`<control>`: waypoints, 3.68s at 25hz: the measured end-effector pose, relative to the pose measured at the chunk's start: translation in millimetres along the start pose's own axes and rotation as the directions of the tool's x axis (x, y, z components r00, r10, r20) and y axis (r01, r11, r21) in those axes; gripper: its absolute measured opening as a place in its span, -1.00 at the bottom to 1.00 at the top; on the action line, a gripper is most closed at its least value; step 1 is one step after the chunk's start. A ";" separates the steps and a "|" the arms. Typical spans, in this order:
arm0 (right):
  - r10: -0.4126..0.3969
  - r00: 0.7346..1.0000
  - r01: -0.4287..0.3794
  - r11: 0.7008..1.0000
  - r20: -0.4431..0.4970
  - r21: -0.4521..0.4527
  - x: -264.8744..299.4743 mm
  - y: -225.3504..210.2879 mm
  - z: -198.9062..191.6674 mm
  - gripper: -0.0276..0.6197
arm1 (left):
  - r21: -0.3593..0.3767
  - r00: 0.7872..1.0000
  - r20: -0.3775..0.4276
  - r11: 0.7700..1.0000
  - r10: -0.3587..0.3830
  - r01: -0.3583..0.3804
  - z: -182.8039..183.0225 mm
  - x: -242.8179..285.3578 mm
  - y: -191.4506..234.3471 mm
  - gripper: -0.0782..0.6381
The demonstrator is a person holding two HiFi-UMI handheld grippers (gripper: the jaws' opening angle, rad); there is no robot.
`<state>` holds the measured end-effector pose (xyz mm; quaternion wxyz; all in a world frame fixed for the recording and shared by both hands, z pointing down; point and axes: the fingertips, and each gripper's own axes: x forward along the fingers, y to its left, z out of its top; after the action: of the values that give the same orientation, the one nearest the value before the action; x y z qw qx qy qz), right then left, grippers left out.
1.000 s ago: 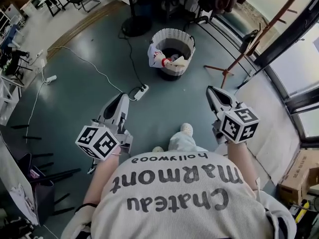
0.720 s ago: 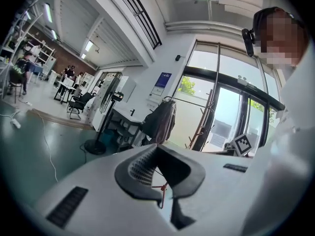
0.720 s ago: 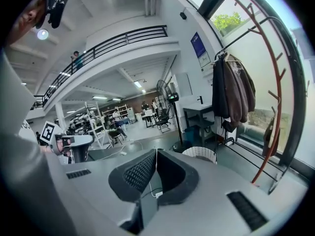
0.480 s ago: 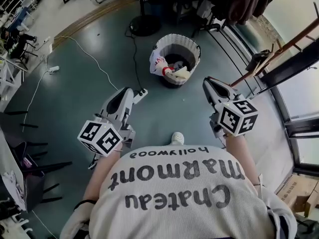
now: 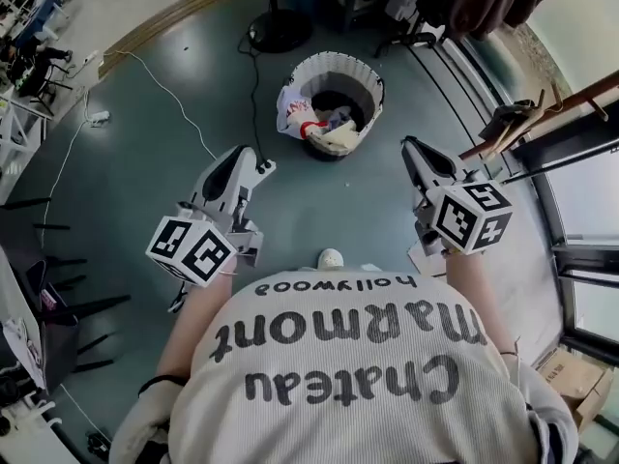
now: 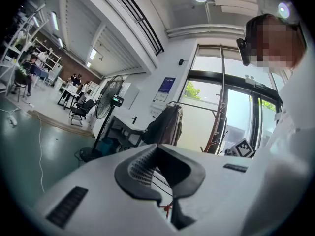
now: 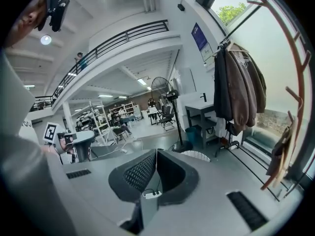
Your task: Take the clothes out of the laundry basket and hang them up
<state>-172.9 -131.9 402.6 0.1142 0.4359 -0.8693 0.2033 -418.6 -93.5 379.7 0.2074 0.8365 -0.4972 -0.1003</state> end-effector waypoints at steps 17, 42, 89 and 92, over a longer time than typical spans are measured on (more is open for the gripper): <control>-0.156 0.983 0.175 0.950 -0.092 0.258 -38.0 -105.7 -80.8 -0.82 | 0.191 0.981 -0.194 0.981 0.012 0.026 -101.4 110.8 41.9 -0.13; -0.354 0.850 0.501 0.772 -0.390 0.391 46.7 -163.7 -167.9 -0.82 | 0.368 0.618 -0.778 0.878 0.111 0.306 -348.8 250.5 266.7 0.01; -0.366 0.842 0.516 0.762 -0.396 0.392 87.2 -128.6 -165.6 -0.82 | 0.148 0.502 -0.864 0.970 0.033 0.191 -368.2 269.8 275.1 -0.61; -0.360 0.857 0.495 0.776 -0.369 0.392 80.8 -124.5 -151.9 -0.82 | 0.152 0.548 -0.836 0.969 0.021 0.196 -335.6 271.6 258.4 -0.61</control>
<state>-117.5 -187.4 600.0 0.1665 0.6056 -0.6449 0.4354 -365.5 -356.2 805.6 0.3149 0.8258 -0.3050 0.3546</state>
